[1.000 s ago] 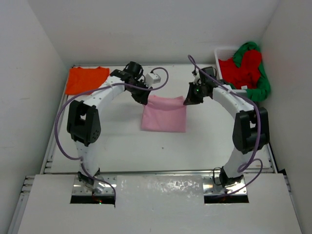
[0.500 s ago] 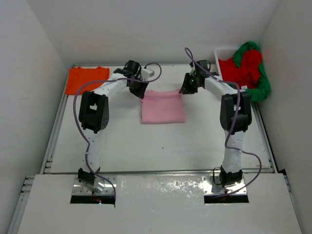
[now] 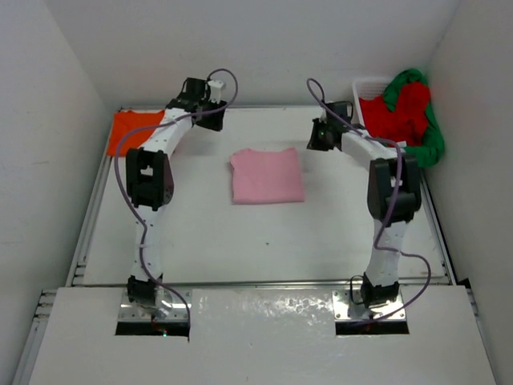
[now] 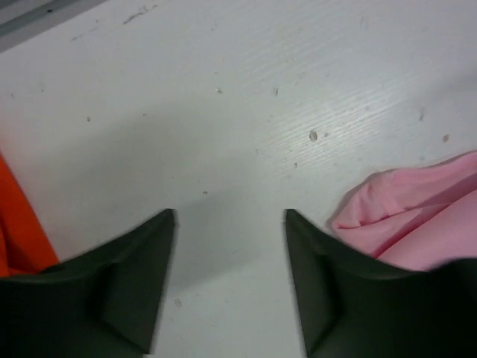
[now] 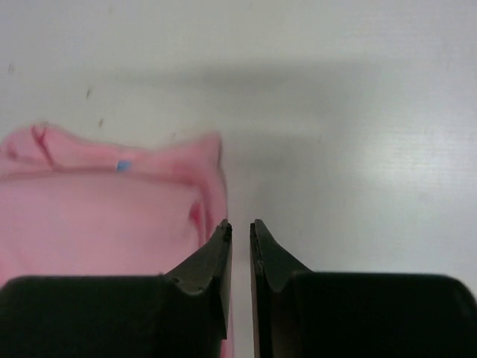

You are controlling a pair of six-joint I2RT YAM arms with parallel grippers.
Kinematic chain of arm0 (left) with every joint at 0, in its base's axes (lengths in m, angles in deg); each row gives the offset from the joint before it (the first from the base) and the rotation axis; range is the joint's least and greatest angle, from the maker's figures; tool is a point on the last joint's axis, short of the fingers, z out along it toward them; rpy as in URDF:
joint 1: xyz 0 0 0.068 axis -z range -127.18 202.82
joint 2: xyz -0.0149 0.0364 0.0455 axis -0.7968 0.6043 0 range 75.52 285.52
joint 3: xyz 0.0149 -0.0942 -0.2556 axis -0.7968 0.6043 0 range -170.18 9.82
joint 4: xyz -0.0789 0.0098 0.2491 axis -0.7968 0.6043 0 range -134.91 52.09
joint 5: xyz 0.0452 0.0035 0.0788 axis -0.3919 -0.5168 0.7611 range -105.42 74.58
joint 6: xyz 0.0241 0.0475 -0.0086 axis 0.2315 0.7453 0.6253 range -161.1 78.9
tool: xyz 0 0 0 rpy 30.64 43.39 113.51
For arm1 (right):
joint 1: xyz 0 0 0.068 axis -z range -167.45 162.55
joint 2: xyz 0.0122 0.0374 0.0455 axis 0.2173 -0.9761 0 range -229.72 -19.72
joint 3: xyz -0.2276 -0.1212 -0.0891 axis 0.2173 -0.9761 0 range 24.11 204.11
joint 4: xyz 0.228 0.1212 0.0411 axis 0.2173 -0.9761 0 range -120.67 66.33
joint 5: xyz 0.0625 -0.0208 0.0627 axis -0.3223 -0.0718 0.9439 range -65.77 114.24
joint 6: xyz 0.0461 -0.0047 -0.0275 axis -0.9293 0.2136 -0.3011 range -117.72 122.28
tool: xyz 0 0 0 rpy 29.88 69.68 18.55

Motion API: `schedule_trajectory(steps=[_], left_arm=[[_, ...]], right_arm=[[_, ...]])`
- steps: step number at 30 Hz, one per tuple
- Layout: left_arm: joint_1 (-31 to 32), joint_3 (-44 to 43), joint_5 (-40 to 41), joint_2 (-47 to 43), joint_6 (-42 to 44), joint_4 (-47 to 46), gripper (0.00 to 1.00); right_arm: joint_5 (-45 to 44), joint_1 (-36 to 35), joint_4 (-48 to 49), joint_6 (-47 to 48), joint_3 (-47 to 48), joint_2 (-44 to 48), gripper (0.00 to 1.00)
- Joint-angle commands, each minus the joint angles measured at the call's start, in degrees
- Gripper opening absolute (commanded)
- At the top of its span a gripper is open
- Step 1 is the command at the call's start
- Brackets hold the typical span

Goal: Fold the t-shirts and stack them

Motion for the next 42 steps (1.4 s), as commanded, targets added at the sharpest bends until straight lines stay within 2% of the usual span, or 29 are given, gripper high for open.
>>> schedule_trajectory(steps=[1,2,3,4,6,7,11,14,20,25,32,33,35,36,38,40,42], left_arm=[[-1.0,6.1,-5.7,-9.2,-2.9,-2.7,0.48],[-0.5,9.5,-11.3,-13.5,-3.0,-3.5,0.4],[0.0,12.6,-13.9,-15.4,-3.3,-4.3,0.27],[0.7,18.3,-16.2,-16.7,-2.7,-4.9,0.22],[3.7,22.0,-21.0,-18.7,-0.8,-3.6,0.14],[4.9,24.0,-21.4,-18.6,1.9,-2.0,0.06],[9.5,26.3,-19.7,-16.2,4.2,-2.5,0.04],[8.7,22.6,-17.0,-11.5,3.0,-1.1,0.0],[5.6,18.4,-13.0,-6.5,0.7,-1.5,0.0],[5.1,16.6,-12.3,-4.6,0.2,-2.7,0.13],[1.7,14.4,-5.7,-3.0,-1.4,-3.7,0.17],[1.1,12.6,-5.3,-3.0,-2.5,-3.6,0.26],[-0.1,10.3,-4.9,-3.8,-3.3,-3.4,0.36],[-0.2,8.7,-4.7,-4.5,-3.3,-3.6,0.44],[-0.3,7.9,-3.8,-7.0,-2.8,-4.3,0.53],[-0.5,8.5,-3.0,-9.9,-1.9,-5.7,0.59],[-1.2,9.4,-4.2,-11.6,-1.6,-6.2,0.6]], right_arm=[[0.2,-2.2,11.6,2.2,-12.0,12.9,0.11],[0.9,-3.3,12.6,2.0,-13.4,14.0,0.1],[2.9,-3.7,13.6,2.0,-15.1,15.0,0.08],[3.8,-4.3,13.9,2.0,-15.4,15.0,0.08],[5.3,-5.1,15.1,0.4,-15.8,14.3,0.07],[7.2,-5.2,15.6,-2.2,-15.6,12.6,0.05],[7.5,-5.1,15.9,-6.1,-13.7,7.3,0.02],[5.4,-4.9,15.0,-7.7,-11.0,3.4,0.0],[1.7,-5.0,10.8,-7.7,-5.3,-2.4,0.0],[-1.1,-4.5,7.3,-7.4,-1.5,-6.1,0.0],[-0.6,-3.8,4.3,-5.7,1.8,-8.8,0.0],[-0.5,-3.8,4.3,-5.5,2.3,-8.6,0.0],[-0.9,-3.8,3.6,-4.3,3.2,-8.0,0.0],[-1.6,-3.8,1.9,-3.6,4.7,-7.9,0.0],[-2.7,-3.6,-0.7,-1.4,6.3,-7.4,0.0],[-3.5,-3.5,-2.0,0.3,7.4,-6.0,0.01],[-4.4,-3.5,-3.2,1.9,6.7,-4.4,0.11]])
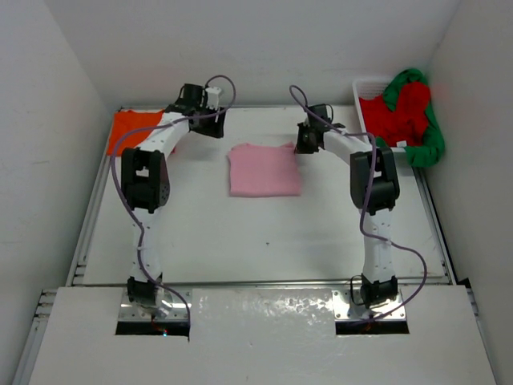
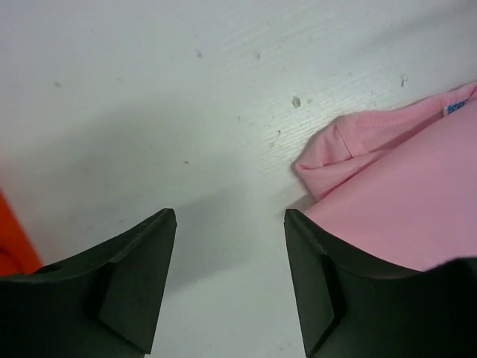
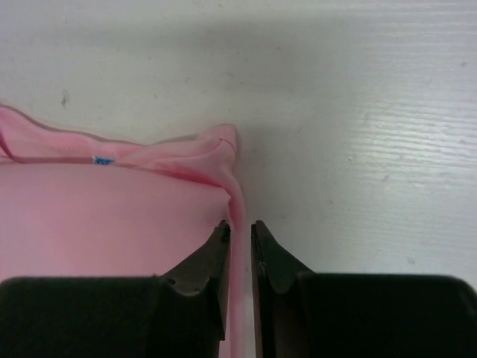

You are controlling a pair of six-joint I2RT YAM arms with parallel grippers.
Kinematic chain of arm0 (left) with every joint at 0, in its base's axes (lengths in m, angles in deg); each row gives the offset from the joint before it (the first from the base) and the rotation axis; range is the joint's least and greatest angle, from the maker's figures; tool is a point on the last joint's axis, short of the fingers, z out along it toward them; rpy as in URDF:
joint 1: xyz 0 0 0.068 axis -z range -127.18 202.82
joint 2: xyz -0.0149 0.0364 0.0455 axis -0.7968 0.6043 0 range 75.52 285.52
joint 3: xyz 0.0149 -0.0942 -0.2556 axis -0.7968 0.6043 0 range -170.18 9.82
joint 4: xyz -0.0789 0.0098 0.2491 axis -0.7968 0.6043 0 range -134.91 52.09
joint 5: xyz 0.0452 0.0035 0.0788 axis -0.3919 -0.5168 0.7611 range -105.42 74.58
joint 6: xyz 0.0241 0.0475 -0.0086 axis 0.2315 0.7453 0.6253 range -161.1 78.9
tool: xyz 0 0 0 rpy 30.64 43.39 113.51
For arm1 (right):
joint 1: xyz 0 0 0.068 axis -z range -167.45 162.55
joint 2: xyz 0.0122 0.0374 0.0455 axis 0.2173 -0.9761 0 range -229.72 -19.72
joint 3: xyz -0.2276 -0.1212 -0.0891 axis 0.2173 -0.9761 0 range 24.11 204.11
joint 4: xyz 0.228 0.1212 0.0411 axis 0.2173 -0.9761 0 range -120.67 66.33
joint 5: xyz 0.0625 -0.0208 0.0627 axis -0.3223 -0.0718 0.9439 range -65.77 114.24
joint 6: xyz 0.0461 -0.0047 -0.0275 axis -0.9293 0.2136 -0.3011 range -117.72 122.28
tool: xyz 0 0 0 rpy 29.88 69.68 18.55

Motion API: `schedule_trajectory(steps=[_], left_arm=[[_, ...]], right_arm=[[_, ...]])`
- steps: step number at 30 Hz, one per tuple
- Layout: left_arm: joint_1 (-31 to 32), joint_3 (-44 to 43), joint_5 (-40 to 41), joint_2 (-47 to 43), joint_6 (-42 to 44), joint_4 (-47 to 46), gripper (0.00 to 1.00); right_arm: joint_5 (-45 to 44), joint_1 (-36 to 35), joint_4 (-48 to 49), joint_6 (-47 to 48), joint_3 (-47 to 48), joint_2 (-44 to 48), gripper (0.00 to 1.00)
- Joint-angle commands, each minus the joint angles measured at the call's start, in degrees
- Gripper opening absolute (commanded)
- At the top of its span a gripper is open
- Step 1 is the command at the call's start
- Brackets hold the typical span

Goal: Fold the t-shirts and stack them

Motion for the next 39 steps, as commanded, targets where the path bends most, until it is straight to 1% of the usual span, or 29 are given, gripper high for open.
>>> schedule_trajectory(steps=[1,2,3,4,5,6,7,8,9,10,11,12,13,14,16,17,21,24,26,28,30,35,37,38,39], left_arm=[[-1.4,-0.9,-2.3,-8.2,0.3,-3.3,0.58],[-1.8,-0.6,-3.1,-9.0,-0.2,-2.6,0.53],[-2.2,-0.6,-7.3,-9.9,1.1,-1.7,0.53],[-2.2,-0.8,-9.9,-11.4,3.8,0.0,0.55],[-2.0,-0.9,-11.6,-12.0,7.5,1.7,0.62],[-0.8,-0.7,-10.6,-12.8,7.0,4.7,0.65],[-0.4,-0.3,-10.3,-12.6,5.9,6.4,0.68],[0.1,0.8,-10.9,-12.2,4.0,10.4,0.79],[0.9,2.0,-13.6,-11.2,3.3,12.1,0.83],[1.1,3.9,-14.5,-11.0,1.9,12.5,0.85],[1.1,8.9,-15.6,-11.0,-1.5,11.0,0.95],[1.1,12.1,-16.0,-11.7,-3.3,9.2,0.98],[1.1,14.8,-15.5,-12.2,-5.0,7.0,1.0],[1.1,19.4,-14.8,-12.6,-7.7,3.5,1.0],[1.1,22.9,-14.3,-13.6,-9.9,1.0,1.0],[1.3,25.5,-14.7,-13.7,-12.9,-1.4,1.0],[2.6,26.8,-14.3,-11.4,-14.7,-3.0,1.0],[3.6,27.3,-14.6,-9.6,-16.1,-3.4,0.96],[3.6,28.3,-14.8,-8.9,-17.7,-4.2,0.88],[3.6,30.6,-16.8,-7.4,-19.9,-6.2,0.8],[3.6,31.9,-20.2,-5.3,-21.4,-7.5,0.76],[3.3,31.3,-23.2,0.3,-23.5,-8.8,0.71],[3.3,31.4,-24.7,1.9,-24.2,-9.9,0.67],[3.3,31.4,-25.0,2.4,-24.4,-10.2,0.59],[3.2,31.0,-25.2,2.8,-24.3,-10.6,0.53]], right_arm=[[-2.4,0.3,-3.0,4.4,1.4,6.0,0.16],[-2.3,0.3,-3.8,4.8,0.7,6.8,0.27],[-2.1,0.2,-4.3,5.3,0.0,7.7,0.32],[-2.0,0.2,-4.7,5.4,-0.7,8.6,0.36],[-1.9,0.2,-5.6,5.5,-2.2,10.3,0.39],[-1.8,0.3,-6.2,5.2,-3.2,11.1,0.45],[-1.7,0.3,-6.8,5.1,-4.1,11.8,0.46],[-1.3,0.3,-7.3,4.8,-6.4,13.3,0.48],[-0.8,0.3,-6.9,4.0,-7.7,14.1,0.49],[-0.3,0.2,-6.5,3.5,-9.2,14.8,0.49],[0.1,0.3,-4.9,2.9,-11.9,16.2,0.49],[1.3,0.2,-4.0,1.3,-13.1,16.5,0.49],[2.1,0.0,-3.3,0.6,-14.1,16.7,0.49],[2.9,-0.2,-2.3,0.1,-14.7,16.5,0.49],[4.5,-1.1,-2.9,-0.4,-13.8,14.9,0.5],[4.9,-1.5,-3.2,-0.8,-13.1,13.5,0.5],[5.7,-1.6,-1.1,-4.0,-13.8,11.3,0.5],[6.1,-1.6,-0.5,-5.4,-14.1,9.9,0.5],[6.6,-1.6,-0.1,-6.1,-14.6,8.8,0.5],[7.1,-1.6,1.3,-6.7,-16.2,8.4,0.5],[7.2,-1.6,2.2,-7.6,-17.4,8.5,0.5],[7.9,-1.6,4.9,-9.4,-19.8,8.5,0.5],[8.3,-1.6,5.6,-10.0,-20.4,8.3,0.5],[8.7,-1.6,5.8,-10.1,-20.6,8.4,0.5],[8.8,-1.6,6.2,-10.0,-21.2,8.4,0.49]])
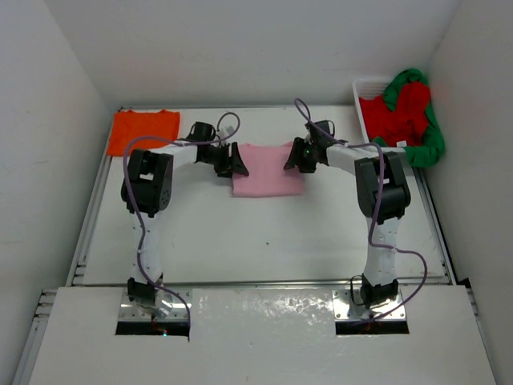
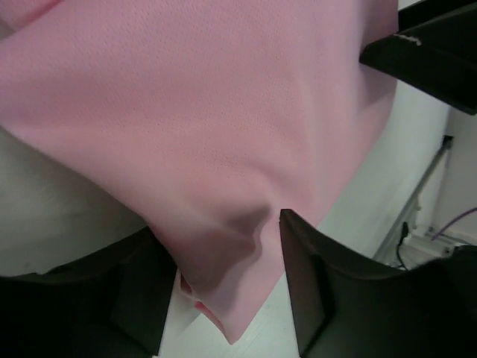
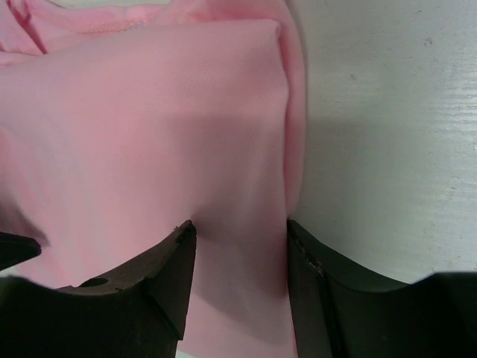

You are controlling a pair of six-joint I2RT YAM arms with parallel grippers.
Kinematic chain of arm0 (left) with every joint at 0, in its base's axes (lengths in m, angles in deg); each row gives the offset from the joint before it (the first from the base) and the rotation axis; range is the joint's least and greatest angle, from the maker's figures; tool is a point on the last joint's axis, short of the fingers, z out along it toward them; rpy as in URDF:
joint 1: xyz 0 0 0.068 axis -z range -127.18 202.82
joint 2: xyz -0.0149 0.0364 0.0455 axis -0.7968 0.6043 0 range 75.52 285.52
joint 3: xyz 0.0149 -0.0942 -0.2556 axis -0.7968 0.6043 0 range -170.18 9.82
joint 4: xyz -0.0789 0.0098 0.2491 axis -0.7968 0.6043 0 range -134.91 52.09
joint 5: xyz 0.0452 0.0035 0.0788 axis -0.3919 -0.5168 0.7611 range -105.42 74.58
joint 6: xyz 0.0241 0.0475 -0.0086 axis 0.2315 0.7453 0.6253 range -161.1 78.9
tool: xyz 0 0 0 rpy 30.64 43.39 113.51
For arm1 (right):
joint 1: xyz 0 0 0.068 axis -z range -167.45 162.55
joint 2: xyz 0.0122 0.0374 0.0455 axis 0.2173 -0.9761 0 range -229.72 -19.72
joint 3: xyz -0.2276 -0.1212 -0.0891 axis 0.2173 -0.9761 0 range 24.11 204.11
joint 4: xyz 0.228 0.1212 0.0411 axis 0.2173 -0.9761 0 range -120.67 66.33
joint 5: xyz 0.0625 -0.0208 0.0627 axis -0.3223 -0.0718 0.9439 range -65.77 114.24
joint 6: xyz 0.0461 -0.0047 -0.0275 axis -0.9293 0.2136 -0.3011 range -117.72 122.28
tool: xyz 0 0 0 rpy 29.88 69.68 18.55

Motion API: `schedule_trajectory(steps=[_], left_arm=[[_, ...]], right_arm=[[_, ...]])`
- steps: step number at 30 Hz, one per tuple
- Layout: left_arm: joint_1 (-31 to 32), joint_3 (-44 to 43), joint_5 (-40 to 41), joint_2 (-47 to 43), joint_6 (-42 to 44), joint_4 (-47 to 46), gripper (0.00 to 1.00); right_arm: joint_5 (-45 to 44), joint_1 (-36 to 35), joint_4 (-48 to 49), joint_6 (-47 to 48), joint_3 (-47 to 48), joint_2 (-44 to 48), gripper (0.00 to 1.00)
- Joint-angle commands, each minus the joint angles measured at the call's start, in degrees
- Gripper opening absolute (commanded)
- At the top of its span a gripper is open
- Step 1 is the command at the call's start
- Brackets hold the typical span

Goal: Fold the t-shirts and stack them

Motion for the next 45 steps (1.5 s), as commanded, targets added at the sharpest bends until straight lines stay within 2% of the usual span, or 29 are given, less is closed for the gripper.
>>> schedule_trajectory(steps=[1,2,4,5,9,16,21,25,29,35,45], left_arm=[[0.3,2.6,2.7,8.2,0.0,2.7,0.47],[0.0,2.4,2.7,8.5,0.0,2.6,0.28],[-1.0,1.2,3.0,8.5,0.1,2.7,0.04],[-1.5,0.5,3.1,8.3,0.3,2.8,0.0],[-4.2,-0.8,3.7,5.8,2.8,4.8,0.0],[-5.2,-9.2,18.9,-1.1,16.4,16.4,0.0],[-6.7,-20.2,29.8,1.4,25.0,25.5,0.0],[-8.2,-33.8,35.7,6.2,28.7,32.3,0.0],[-8.4,-39.3,47.5,8.4,32.7,31.5,0.0],[-8.5,-44.4,56.0,8.5,35.2,28.3,0.0],[-9.6,-46.7,59.2,4.8,37.5,25.5,0.0]], right_arm=[[0.4,-0.3,-0.2,-1.3,-3.0,-0.4,0.49],[0.6,-0.2,-0.1,-1.3,-3.3,-0.2,0.49],[0.5,-0.2,-0.1,-1.1,-3.7,0.4,0.49],[0.5,-0.2,-0.3,-1.0,-3.7,0.7,0.49],[0.5,0.4,-1.6,0.7,-4.2,3.3,0.5],[-2.3,2.0,-5.9,6.4,-5.5,13.8,0.5],[-4.1,2.1,-8.9,9.6,-5.2,17.1,0.51],[-4.5,2.1,-8.8,9.9,-4.9,17.3,0.51],[-4.4,2.1,-8.9,10.0,-4.4,16.9,0.51],[-4.7,2.2,-9.6,10.4,-4.5,16.8,0.51],[-6.4,2.2,-11.5,11.7,-5.3,17.9,0.51]])
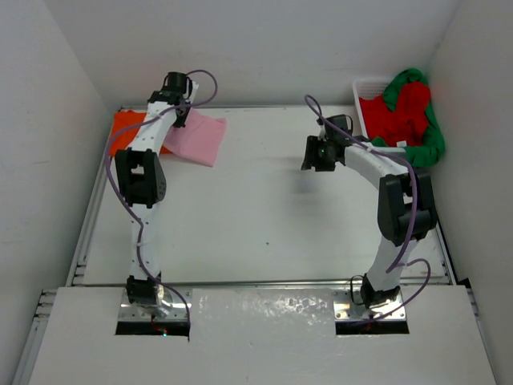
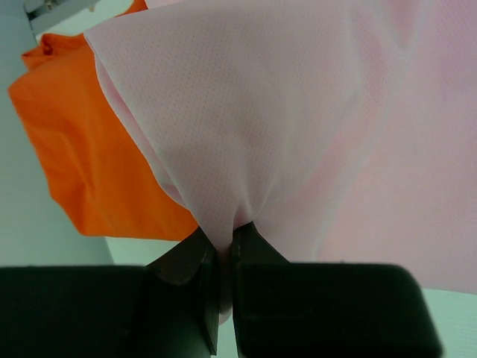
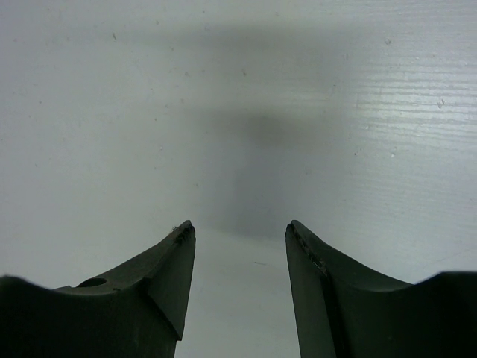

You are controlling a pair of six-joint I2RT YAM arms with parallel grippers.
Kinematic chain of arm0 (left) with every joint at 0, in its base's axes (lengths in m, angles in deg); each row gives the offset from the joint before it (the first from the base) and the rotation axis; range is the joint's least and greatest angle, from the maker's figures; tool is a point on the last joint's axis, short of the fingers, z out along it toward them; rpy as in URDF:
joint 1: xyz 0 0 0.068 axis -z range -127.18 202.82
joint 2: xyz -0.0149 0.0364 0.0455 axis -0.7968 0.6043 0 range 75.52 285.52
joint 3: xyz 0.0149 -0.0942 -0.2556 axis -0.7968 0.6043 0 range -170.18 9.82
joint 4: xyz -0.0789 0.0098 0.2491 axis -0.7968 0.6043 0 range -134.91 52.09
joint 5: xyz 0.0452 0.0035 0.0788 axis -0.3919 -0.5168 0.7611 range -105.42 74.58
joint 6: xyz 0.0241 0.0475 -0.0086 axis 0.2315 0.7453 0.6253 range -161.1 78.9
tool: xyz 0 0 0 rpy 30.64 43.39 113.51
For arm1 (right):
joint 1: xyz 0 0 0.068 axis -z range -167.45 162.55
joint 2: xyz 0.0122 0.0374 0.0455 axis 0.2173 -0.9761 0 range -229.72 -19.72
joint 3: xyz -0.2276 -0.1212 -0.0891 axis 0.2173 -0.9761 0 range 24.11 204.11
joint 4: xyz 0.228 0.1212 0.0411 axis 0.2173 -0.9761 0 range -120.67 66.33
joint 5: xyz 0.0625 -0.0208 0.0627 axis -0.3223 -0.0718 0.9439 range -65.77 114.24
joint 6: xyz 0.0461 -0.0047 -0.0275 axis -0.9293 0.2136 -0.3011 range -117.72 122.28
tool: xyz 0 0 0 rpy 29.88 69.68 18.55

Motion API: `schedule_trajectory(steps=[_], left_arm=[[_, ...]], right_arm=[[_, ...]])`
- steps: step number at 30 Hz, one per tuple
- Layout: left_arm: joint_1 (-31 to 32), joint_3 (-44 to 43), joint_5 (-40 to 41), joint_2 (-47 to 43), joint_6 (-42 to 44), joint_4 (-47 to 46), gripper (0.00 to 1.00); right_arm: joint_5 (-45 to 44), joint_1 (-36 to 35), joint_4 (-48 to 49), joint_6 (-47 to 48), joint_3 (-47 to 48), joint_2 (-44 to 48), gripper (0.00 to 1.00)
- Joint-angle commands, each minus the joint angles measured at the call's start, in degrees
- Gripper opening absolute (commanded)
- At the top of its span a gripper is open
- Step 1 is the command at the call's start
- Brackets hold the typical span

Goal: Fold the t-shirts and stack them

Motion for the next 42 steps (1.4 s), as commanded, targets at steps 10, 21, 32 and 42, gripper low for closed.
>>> schedule_trajectory(steps=[10,21,32,42], left_arm=[[-8.0,-6.7,-9.8,-8.3,-0.5,-3.2,0.0],[-18.8,-5.6,-32.7,-6.3,-4.0,-4.2,0.0],[-25.0,-6.0,-36.1,4.0,-0.6,-8.9,0.0],[-26.6,-7.8,-26.7,9.6,-3.5,-13.0,0.0]], right_arm=[[-2.3,0.1,-1.5,2.2,-0.4,2.9,0.51],[-2.9,0.1,-2.7,2.7,0.3,2.8,0.51],[-2.5,0.1,-4.3,3.1,2.9,1.2,0.51],[-2.3,0.0,-5.4,2.9,3.6,1.5,0.51]])
